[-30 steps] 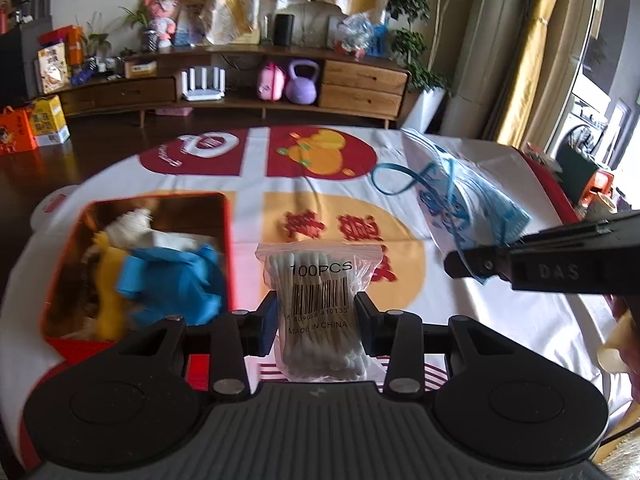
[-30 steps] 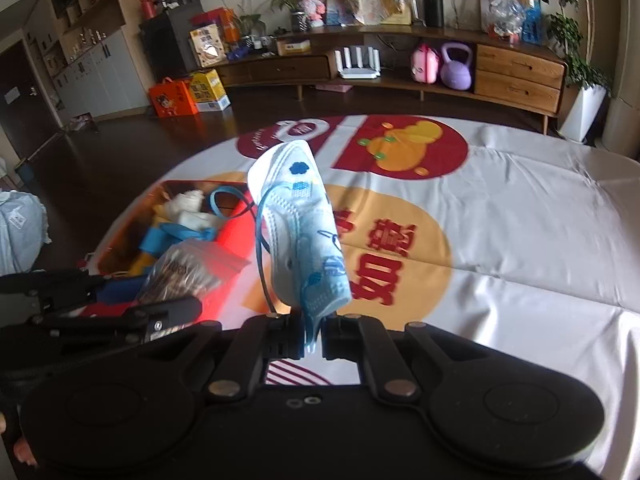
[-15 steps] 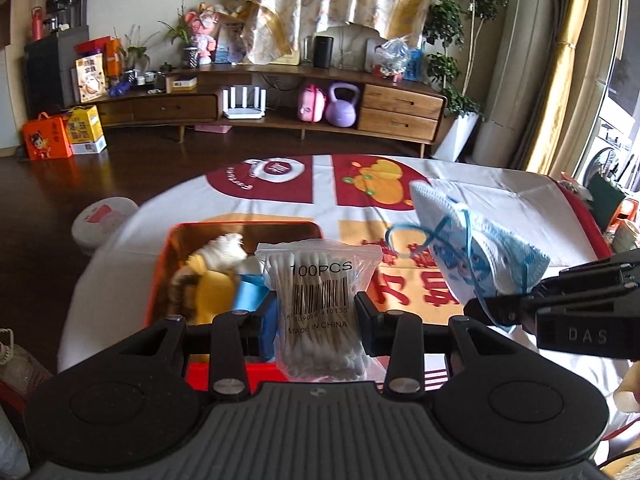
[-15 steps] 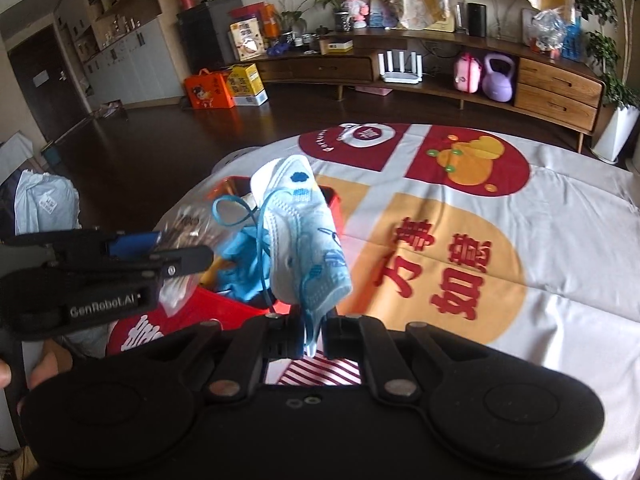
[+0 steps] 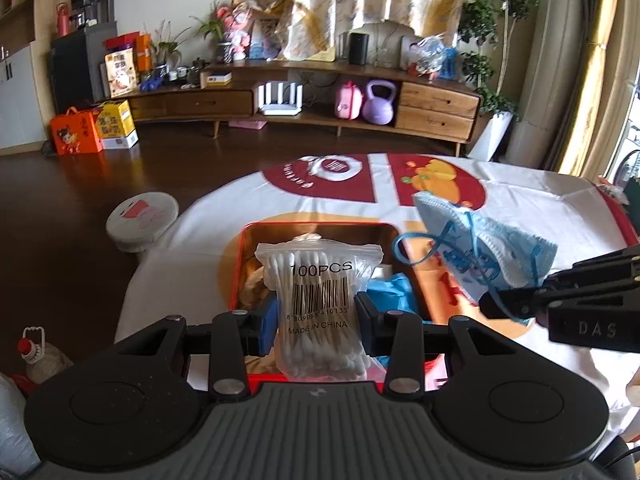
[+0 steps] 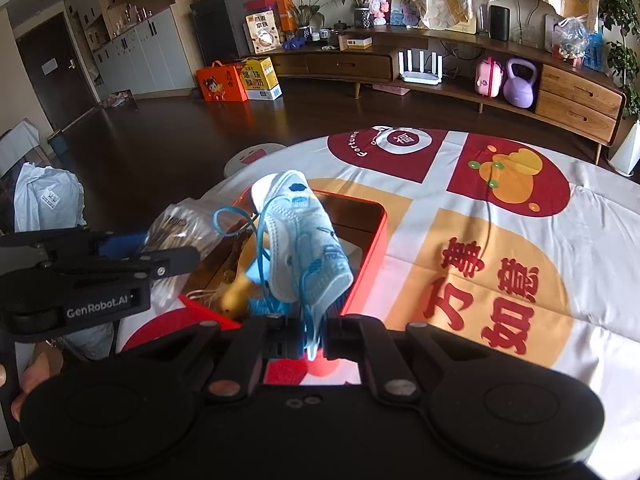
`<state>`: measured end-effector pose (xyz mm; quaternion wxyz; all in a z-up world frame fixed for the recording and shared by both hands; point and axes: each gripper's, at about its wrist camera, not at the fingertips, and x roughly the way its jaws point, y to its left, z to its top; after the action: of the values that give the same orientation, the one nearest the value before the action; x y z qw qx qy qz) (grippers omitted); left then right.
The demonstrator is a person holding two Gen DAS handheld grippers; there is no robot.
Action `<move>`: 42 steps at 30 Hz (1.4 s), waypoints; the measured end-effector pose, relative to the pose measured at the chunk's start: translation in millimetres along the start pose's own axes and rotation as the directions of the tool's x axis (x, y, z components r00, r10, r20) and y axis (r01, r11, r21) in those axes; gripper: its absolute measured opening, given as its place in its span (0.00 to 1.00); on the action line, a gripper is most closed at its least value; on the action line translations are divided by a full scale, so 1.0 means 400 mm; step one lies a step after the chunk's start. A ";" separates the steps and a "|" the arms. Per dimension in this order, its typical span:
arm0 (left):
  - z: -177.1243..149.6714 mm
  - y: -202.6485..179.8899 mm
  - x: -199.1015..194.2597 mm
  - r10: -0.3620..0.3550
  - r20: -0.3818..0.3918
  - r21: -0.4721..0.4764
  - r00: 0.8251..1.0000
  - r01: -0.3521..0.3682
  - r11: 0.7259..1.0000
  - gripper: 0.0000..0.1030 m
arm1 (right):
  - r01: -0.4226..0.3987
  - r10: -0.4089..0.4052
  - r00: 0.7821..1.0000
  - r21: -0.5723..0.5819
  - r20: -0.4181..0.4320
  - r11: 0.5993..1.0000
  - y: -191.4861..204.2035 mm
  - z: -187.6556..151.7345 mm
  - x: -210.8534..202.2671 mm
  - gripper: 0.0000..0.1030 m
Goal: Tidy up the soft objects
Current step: 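Carry the swab bag and mask in both grippers over the red tin, then lower the swab bag and mask into the tin and open both grippers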
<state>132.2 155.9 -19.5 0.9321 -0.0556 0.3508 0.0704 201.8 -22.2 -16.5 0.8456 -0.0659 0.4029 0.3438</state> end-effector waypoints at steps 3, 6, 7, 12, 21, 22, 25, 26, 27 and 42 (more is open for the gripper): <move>-0.001 0.024 0.023 0.025 -0.015 -0.004 1.000 -0.025 1.000 0.38 | 0.011 -0.011 1.000 -0.004 -0.008 1.000 0.003 0.019 0.036 0.07; 0.000 0.043 0.048 0.041 -0.028 -0.012 0.999 -0.041 0.999 0.38 | 0.021 -0.021 1.000 -0.003 -0.018 1.000 0.003 0.037 0.074 0.07; 0.000 0.048 0.056 0.044 -0.032 -0.013 0.999 -0.045 0.999 0.38 | 0.025 -0.025 0.999 -0.001 -0.024 1.000 0.002 0.042 0.087 0.07; 0.002 0.058 0.100 0.061 -0.051 -0.012 0.997 -0.061 0.998 0.38 | 0.041 -0.041 0.998 -0.001 -0.054 0.999 -0.002 0.061 0.152 0.07; 0.042 0.049 0.190 0.067 -0.057 -0.004 0.996 -0.068 0.998 0.38 | 0.043 -0.042 0.995 0.004 -0.090 0.999 -0.013 0.069 0.234 0.07; 0.047 0.045 0.201 0.069 -0.061 -0.002 0.996 -0.070 0.998 0.38 | 0.041 -0.041 0.995 0.002 -0.092 0.999 -0.012 0.068 0.239 0.07; 0.057 0.044 0.228 0.063 -0.069 -0.009 0.996 -0.064 0.998 0.38 | 0.034 -0.035 0.995 -0.008 -0.098 0.999 -0.007 0.063 0.249 0.08; 0.059 0.044 0.237 0.057 -0.074 -0.013 0.996 -0.058 0.998 0.38 | 0.035 -0.036 0.995 -0.013 -0.098 0.999 -0.005 0.061 0.251 0.09; 0.061 0.043 0.245 0.054 -0.078 -0.013 0.995 -0.055 0.998 0.38 | 0.033 -0.035 0.994 -0.018 -0.100 0.999 -0.004 0.059 0.254 0.10; 0.057 0.039 0.308 0.007 -0.149 -0.034 0.989 -0.013 0.999 0.39 | 0.023 -0.027 0.991 -0.032 -0.133 0.999 -0.001 0.035 0.266 0.21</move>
<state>235.9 186.3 -84.8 0.9019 -0.0750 0.4184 0.0768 257.6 39.1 -84.3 0.8200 -0.1065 0.4524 0.3341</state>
